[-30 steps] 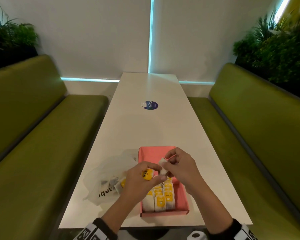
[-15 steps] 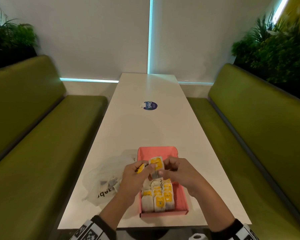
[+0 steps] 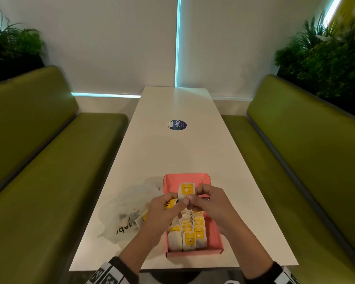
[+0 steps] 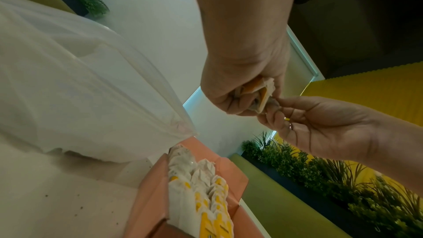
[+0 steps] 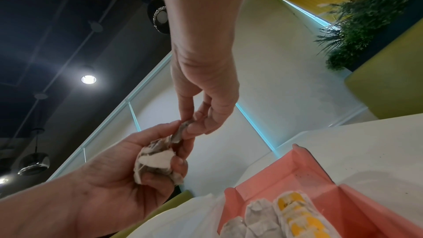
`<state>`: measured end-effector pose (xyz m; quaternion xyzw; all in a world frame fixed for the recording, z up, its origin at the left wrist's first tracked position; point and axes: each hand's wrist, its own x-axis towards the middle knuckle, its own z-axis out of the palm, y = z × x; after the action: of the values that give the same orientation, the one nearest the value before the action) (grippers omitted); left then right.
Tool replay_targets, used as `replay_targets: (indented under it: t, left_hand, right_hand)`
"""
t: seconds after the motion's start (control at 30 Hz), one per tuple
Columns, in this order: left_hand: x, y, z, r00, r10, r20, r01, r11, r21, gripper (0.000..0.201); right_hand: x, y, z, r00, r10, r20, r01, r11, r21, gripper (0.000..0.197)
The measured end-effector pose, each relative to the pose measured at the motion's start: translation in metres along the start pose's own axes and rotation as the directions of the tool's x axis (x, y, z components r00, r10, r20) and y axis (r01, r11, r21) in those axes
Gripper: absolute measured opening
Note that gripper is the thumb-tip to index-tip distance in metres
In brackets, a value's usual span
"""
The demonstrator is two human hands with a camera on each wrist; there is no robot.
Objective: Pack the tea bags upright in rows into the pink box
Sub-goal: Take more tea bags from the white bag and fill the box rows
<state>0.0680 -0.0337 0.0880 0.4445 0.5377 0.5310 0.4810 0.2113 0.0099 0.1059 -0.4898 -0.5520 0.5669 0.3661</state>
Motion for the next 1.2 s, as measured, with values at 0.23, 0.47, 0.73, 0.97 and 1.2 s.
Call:
replay_targets:
  t: [0.23,0.47,0.73,0.97,1.2]
  left_hand:
    - [0.004,-0.006,-0.002,0.994,-0.089,0.063,0.082,0.991,0.107,0.006]
    - [0.012,-0.042,0.004,0.988,-0.056,0.143,-0.029,0.847,0.531,0.006]
    - [0.013,-0.08,0.039,0.935,-0.031,0.352,-0.343,0.158,0.926,0.031]
    - [0.014,-0.093,0.044,0.951,-0.1,0.293,-0.267,0.215,0.939,0.03]
    - [0.009,-0.093,0.041,0.968,-0.08,0.238,-0.209,0.266,0.941,0.026]
  right_hand:
    - [-0.001,0.002,-0.011,0.999,0.048,0.025,-0.048,0.999,-0.018,0.008]
    - [-0.001,0.028,-0.04,0.987,0.13,-0.093,-0.151,0.945,-0.291,0.012]
    - [-0.009,0.063,-0.047,0.968,0.25,-0.021,-0.21,0.761,-0.614,0.011]
    - [-0.006,0.071,-0.033,0.971,0.224,0.085,-0.027,0.455,-0.89,0.016]
    - [-0.006,0.082,-0.019,0.961,0.251,0.116,0.048,0.26,-0.964,0.019]
